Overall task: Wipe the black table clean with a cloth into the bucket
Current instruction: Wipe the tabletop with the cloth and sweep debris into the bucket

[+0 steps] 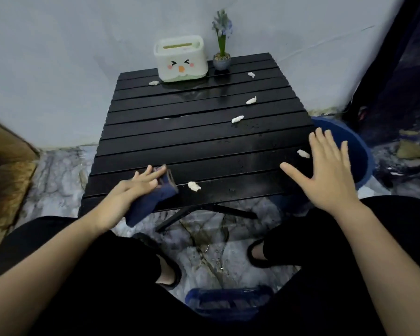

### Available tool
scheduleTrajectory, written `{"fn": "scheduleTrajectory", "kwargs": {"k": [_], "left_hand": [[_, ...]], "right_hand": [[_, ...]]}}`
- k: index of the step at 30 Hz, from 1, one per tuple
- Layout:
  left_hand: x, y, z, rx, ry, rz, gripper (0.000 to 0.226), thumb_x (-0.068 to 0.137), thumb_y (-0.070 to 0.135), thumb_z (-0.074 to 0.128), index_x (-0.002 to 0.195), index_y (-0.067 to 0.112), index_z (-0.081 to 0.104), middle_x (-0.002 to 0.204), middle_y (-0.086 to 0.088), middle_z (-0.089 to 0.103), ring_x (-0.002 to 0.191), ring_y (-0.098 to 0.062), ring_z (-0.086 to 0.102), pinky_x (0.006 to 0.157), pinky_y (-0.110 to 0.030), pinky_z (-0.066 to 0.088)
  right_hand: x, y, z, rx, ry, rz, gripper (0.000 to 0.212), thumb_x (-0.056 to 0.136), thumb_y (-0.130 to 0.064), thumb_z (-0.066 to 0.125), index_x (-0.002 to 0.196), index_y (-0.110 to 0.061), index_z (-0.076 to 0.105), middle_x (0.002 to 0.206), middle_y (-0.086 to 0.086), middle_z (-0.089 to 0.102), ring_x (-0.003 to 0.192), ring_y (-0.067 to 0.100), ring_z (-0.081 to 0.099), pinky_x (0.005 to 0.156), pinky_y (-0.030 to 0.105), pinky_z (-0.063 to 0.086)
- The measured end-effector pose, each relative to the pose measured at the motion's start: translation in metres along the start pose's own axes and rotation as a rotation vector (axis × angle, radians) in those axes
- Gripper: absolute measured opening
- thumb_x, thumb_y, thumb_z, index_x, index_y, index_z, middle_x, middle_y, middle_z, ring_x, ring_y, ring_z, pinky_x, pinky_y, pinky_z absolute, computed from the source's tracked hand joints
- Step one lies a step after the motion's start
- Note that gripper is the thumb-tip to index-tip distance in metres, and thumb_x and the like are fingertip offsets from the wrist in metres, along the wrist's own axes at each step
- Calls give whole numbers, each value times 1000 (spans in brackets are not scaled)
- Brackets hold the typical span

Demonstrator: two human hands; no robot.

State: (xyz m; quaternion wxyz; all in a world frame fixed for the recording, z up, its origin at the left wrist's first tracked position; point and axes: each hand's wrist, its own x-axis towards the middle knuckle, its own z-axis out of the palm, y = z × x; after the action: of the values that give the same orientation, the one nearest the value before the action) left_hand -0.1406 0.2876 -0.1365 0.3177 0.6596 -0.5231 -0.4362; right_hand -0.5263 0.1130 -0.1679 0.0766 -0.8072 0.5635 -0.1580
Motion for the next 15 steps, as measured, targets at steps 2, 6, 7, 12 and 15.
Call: {"fn": "scheduleTrajectory", "kwargs": {"k": [2,6,7,12,15], "left_hand": [[3,-5,9,37,56,32,38,104,30,41,122,17,72,149,18,49,147,7,23,122,-23,7],[22,-6,20,442,184,-49,62,105,47,37,158,16,24,166,5,10,155,-13,-1,126,-35,2],[21,-16,27,693,152,38,77,100,60,32,160,16,13,165,2,1,155,-17,-7,126,-39,1],[27,-16,60,1113,151,131,98,92,77,8,159,7,4,168,-15,-1,156,-27,-6,126,-47,7],[46,3,84,1108,119,180,90,96,68,3,159,4,3,167,-16,-1,155,-28,-7,126,-48,7]], "right_hand": [[-6,15,-2,-43,-54,97,116,81,-90,27,159,-5,14,169,12,9,157,23,0,126,52,-3],[-20,36,-1,-80,-138,217,134,68,-102,19,160,-5,3,170,12,0,157,24,-7,125,53,-5],[-22,38,0,-77,-148,226,136,66,-103,20,160,-5,3,170,12,-1,157,23,-8,125,53,-4],[-22,36,5,-33,-139,215,142,63,-104,26,158,-1,8,168,16,12,157,27,1,126,53,1],[-21,35,7,-20,-129,209,142,62,-103,28,157,1,12,166,19,19,156,31,5,126,54,5]]}}
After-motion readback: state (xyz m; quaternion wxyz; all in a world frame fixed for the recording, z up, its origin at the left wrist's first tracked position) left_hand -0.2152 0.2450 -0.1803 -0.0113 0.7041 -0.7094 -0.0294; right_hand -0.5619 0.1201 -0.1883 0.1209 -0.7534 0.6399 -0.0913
